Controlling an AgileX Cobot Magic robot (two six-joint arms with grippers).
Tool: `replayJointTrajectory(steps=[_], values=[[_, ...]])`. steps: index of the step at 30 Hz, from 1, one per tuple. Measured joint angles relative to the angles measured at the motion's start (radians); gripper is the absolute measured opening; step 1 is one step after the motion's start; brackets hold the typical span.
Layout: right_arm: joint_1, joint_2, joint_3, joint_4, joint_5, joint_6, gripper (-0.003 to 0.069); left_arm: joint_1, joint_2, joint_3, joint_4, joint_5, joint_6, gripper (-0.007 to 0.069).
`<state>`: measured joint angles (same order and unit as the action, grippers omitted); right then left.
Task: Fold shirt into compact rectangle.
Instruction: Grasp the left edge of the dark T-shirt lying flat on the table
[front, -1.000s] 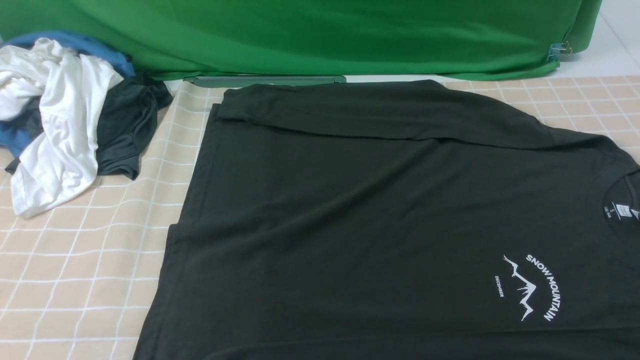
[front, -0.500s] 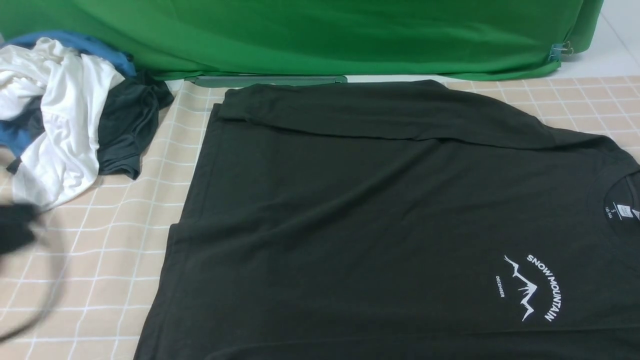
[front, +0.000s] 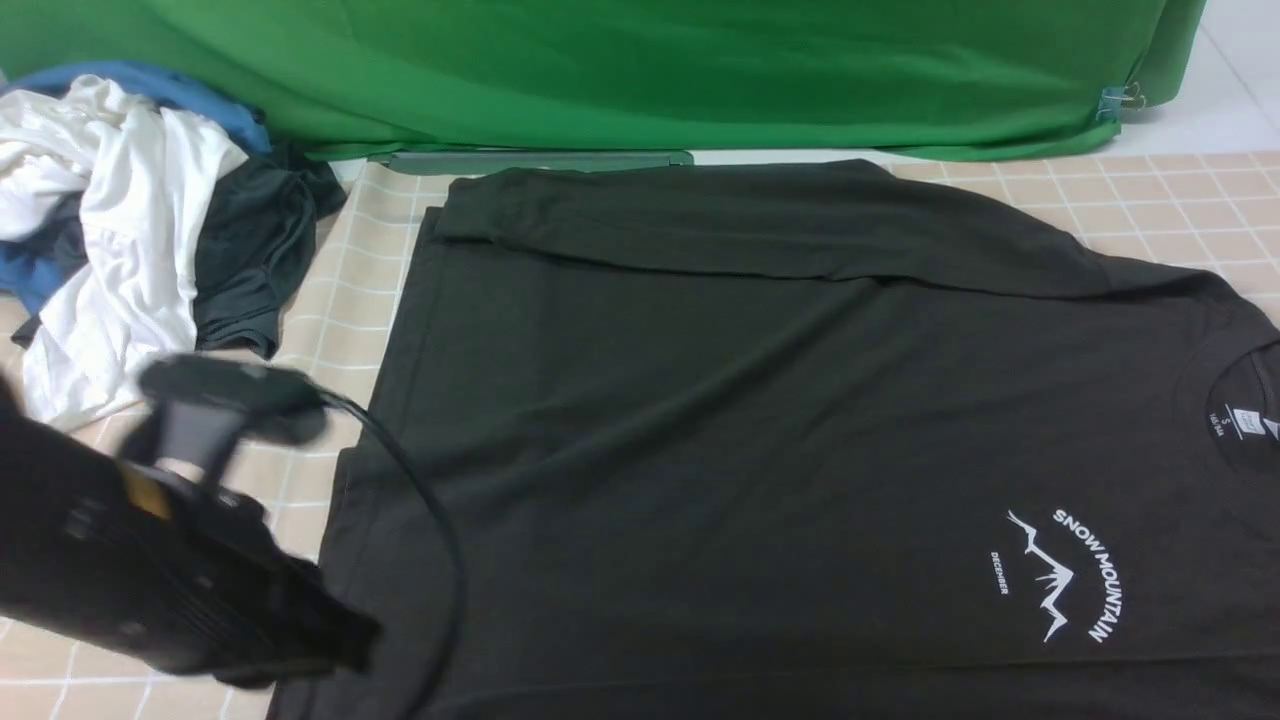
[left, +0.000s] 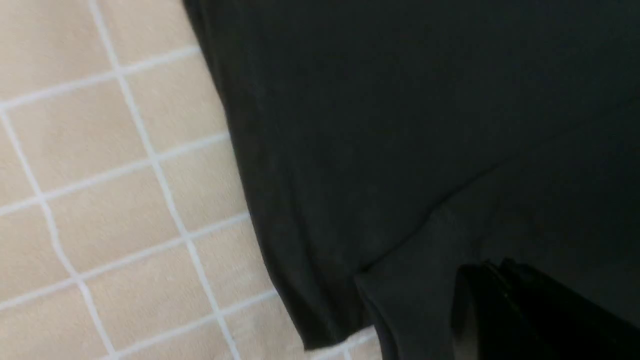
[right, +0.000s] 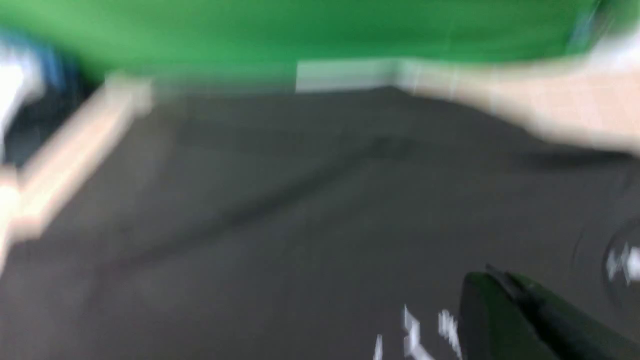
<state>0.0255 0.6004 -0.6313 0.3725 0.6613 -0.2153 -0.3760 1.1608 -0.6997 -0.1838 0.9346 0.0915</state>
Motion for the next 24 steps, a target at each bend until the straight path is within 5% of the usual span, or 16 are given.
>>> replayJointTrajectory(steps=[6, 17, 24], values=[[0.0, 0.147, -0.051, 0.0, 0.074, -0.047, 0.0038, -0.129, 0.105, 0.0, 0.063, 0.023, -0.062, 0.0048], [0.0, 0.162, -0.052, 0.0, 0.061, -0.05, 0.0038, -0.138, 0.307, -0.001, 0.1, -0.055, -0.064, 0.0488], [0.0, 0.162, -0.052, 0.0, 0.051, -0.05, 0.0038, -0.139, 0.403, -0.001, 0.094, -0.078, -0.063, 0.0577]])
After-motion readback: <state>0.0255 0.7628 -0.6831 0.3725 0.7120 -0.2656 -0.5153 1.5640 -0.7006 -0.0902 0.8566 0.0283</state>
